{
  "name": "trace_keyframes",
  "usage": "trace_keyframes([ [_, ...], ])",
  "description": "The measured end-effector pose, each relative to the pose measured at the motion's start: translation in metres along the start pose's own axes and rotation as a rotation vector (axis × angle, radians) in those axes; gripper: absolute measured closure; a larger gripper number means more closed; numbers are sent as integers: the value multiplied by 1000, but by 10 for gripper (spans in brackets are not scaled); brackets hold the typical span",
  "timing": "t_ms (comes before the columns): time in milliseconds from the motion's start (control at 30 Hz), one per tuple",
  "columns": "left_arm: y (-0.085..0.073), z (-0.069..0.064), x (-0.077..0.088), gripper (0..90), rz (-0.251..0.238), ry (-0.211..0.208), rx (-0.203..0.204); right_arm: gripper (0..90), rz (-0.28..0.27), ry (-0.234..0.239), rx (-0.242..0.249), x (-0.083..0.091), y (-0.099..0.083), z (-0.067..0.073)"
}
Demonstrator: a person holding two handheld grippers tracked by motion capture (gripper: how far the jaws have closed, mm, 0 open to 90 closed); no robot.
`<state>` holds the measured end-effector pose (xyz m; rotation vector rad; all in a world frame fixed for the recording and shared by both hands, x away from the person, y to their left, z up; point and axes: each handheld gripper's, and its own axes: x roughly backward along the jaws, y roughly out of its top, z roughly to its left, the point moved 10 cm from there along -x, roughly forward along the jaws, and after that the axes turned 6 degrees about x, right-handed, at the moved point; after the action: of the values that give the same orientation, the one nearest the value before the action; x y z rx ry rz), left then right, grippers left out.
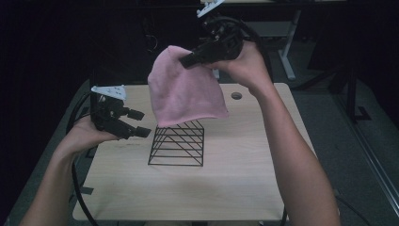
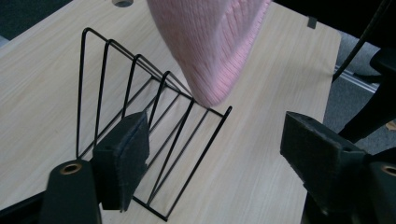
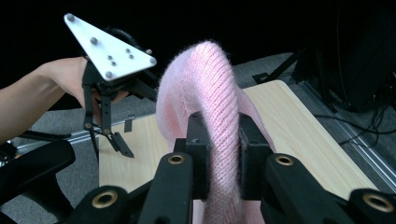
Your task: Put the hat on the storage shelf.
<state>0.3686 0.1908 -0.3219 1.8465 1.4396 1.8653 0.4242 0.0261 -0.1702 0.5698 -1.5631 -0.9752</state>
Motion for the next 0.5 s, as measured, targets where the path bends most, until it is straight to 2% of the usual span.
trace_keyframes([
  [133, 0, 1, -1, 282, -5, -12, 10, 778, -1, 13, 16, -7, 4, 5],
  [233, -1, 5, 0, 315, -13, -12, 0, 778, -2, 21, 28, -11, 7, 9],
  [333, -2, 6, 1, 358, -32, -33, 13, 778, -8, 32, 22, -15, 10, 13],
  [367, -2, 6, 1, 377, -39, -39, 16, 778, -13, 35, 34, -17, 11, 14],
  [500, -5, 9, 1, 451, -31, -53, 28, 778, -13, 53, 51, -24, 14, 19],
])
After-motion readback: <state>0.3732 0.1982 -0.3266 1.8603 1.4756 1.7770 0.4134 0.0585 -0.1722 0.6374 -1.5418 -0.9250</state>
